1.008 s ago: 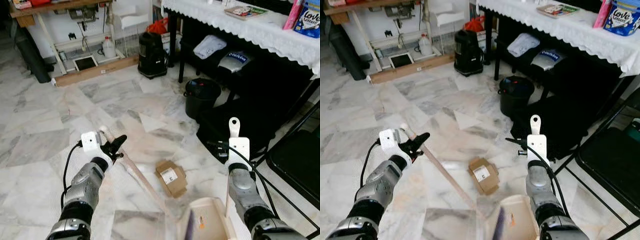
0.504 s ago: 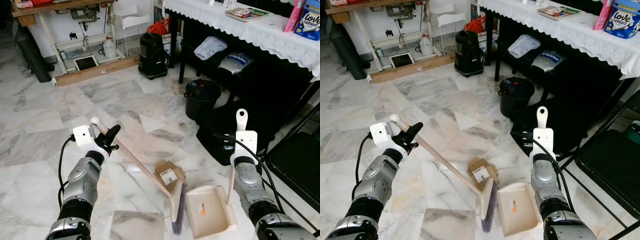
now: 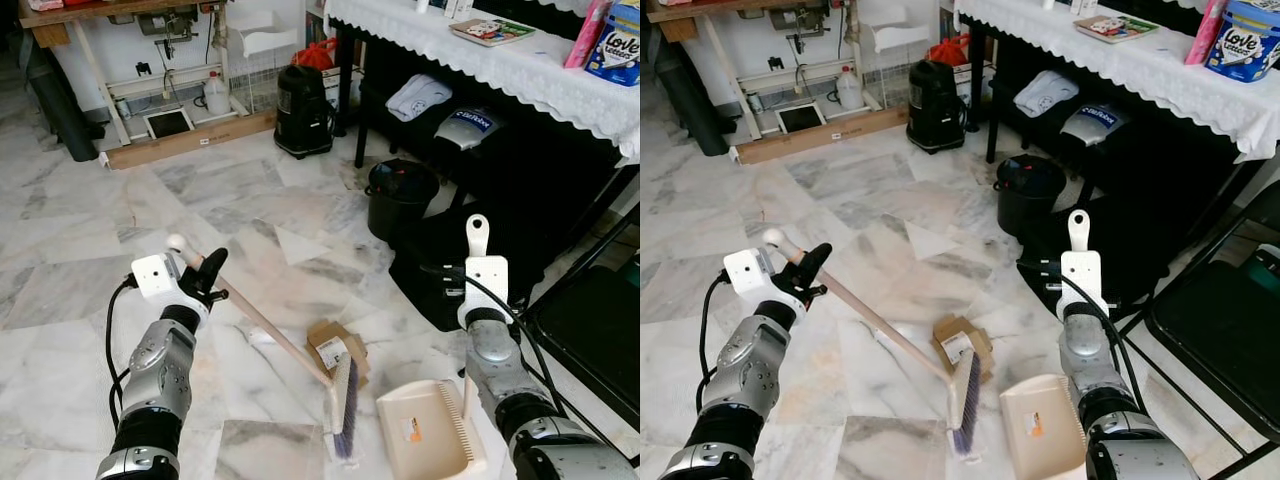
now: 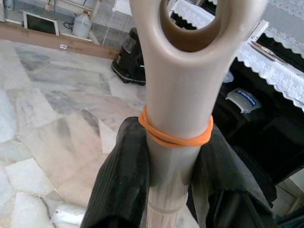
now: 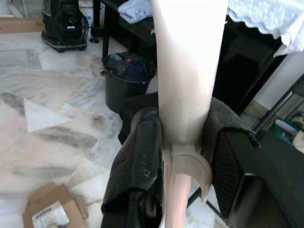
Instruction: Sweep floor
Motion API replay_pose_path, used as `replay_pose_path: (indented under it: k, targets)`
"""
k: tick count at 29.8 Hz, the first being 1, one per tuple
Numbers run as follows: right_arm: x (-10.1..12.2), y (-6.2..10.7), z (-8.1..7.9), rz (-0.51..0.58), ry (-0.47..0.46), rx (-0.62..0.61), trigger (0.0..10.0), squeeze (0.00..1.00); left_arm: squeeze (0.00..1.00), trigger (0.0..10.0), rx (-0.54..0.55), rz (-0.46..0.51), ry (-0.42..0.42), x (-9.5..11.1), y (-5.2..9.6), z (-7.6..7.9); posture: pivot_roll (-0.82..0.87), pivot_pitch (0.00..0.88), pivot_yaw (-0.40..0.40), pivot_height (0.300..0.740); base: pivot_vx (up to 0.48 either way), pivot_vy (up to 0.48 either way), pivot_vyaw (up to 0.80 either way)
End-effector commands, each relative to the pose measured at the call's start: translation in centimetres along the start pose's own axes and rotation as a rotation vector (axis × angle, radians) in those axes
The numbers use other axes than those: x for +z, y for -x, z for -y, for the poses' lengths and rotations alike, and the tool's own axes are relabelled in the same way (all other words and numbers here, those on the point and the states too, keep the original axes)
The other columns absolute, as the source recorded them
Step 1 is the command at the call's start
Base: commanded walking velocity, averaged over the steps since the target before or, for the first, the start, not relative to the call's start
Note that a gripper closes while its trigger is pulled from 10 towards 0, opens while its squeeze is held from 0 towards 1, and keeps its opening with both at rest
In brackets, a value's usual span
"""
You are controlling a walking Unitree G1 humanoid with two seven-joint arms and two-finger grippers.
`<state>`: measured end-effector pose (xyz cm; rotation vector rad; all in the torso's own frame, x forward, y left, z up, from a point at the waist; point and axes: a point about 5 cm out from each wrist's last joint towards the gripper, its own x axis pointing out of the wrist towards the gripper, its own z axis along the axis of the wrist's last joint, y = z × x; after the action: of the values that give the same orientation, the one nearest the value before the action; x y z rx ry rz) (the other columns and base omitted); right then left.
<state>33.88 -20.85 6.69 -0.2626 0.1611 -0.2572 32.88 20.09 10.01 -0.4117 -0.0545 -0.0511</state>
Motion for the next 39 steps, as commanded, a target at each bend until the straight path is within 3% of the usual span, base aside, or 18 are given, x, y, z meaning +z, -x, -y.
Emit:
replay_pose_path:
  k: [1,4,10,11,13,27,29,33,39]
  targets:
    - [0.8,-0.5,0.1,-0.001,-0.007,-0.012,10.0,0.00,0.00,10.0,-0.005,0.049,-0.005,0.8,0.0,0.1,-0.05,0.049,-0.048,0.740,0.000,0.000,0.00]
    - [1.6,-0.9,0.3,0.017,-0.051,-0.018,10.0,0.00,0.00,10.0,0.009,0.058,-0.003,0.9,0.1,0.1,-0.06,0.044,-0.054,0.740,0.000,0.000,0.00]
    - [1.9,-1.1,0.4,0.022,-0.032,-0.022,10.0,0.00,0.00,10.0,0.013,0.070,-0.007,0.9,0.1,0.3,-0.05,0.049,-0.070,0.740,0.000,0.000,0.00]
    - [0.9,-0.9,0.3,-0.048,0.016,-0.018,10.0,0.00,0.00,10.0,0.023,0.070,-0.021,0.9,0.4,0.1,-0.05,0.051,-0.071,0.740,0.000,0.000,0.00]
    - [0.4,-0.8,0.3,-0.080,0.028,-0.022,10.0,0.00,0.00,10.0,0.031,0.070,-0.021,0.8,0.7,-0.1,-0.05,0.050,-0.073,0.740,0.000,0.000,0.00]
    - [-2.2,0.4,-0.7,-0.192,0.025,0.033,10.0,0.00,0.00,10.0,0.061,0.069,-0.047,1.1,1.6,-1.2,-0.03,0.049,-0.071,0.740,0.000,0.000,0.00]
    - [-2.2,0.4,-0.7,-0.188,0.022,0.031,10.0,0.00,0.00,10.0,0.061,0.069,-0.047,1.0,1.6,-1.2,-0.03,0.049,-0.072,0.740,0.000,0.000,0.00]
    - [0.0,-0.2,-0.2,-0.031,-0.045,-0.007,10.0,0.00,0.00,10.0,0.056,0.086,-0.042,1.2,1.5,-0.9,-0.03,0.040,-0.073,0.740,0.000,0.000,0.00]
    - [0.1,-0.1,-0.5,-0.012,-0.022,0.022,10.0,0.00,0.00,10.0,0.054,0.085,-0.051,1.2,1.6,-1.0,-0.02,0.035,-0.074,0.740,0.000,0.000,0.00]
